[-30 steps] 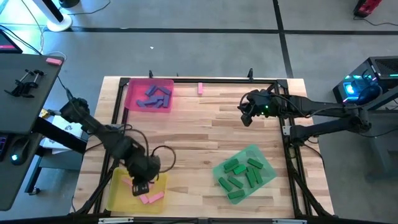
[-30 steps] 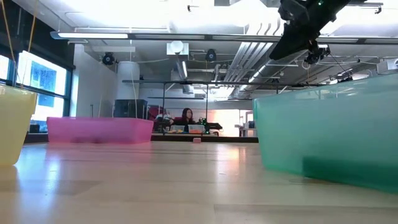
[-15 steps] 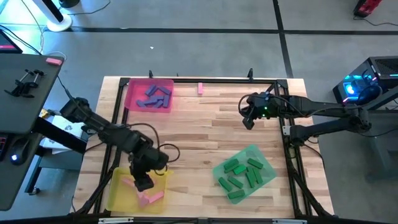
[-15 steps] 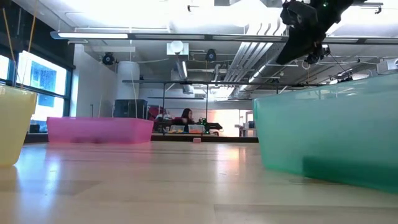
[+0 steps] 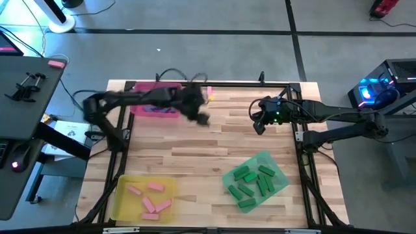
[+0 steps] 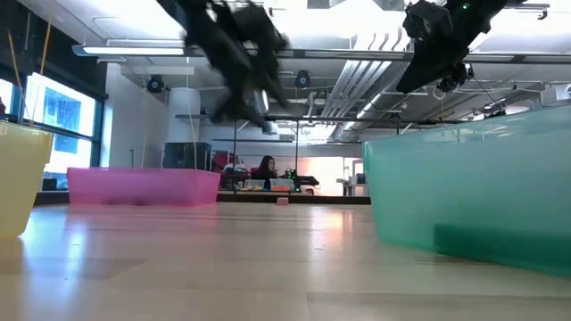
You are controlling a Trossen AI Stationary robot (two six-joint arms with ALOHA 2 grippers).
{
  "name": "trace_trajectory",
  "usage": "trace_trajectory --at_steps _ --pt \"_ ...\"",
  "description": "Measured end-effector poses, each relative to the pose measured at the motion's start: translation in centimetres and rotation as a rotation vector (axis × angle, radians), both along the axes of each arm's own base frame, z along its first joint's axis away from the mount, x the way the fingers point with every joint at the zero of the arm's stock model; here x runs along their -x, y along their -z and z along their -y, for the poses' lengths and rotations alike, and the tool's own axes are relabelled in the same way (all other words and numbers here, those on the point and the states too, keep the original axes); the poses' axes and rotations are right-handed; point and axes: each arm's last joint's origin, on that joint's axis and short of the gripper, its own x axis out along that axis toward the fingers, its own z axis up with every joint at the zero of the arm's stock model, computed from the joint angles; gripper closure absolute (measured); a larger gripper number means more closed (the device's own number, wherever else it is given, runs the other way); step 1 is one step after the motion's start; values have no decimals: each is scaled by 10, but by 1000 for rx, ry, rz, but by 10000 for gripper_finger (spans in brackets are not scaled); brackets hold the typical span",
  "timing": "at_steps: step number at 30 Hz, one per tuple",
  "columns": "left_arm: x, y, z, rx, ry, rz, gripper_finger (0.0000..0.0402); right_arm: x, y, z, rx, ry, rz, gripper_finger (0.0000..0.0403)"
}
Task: Sort blocks
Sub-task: Put the pink block into the yellow bin
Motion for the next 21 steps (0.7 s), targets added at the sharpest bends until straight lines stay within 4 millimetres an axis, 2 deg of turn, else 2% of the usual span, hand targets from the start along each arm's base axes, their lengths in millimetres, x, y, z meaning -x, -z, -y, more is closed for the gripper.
trace_trajectory --at_steps 5,7,10,13,15,21 --pt "-32 40 -79 -96 -146 -179 179 0 0 0 -55 70 30 403" --pt "-43 45 -106 -136 -149 -240 179 0 0 0 -75 96 48 403" --pt "-55 41 -137 -229 -150 -318 179 -1 -1 0 -96 122 70 403" --pt "-67 39 -158 -344 -166 -376 179 -1 -1 1 -117 147 82 403" --pt "-70 45 -171 -341 -165 -395 179 -1 -1 1 -136 170 93 403" --pt "-70 81 -190 -264 -181 -511 179 -1 -2 1 -143 213 115 403"
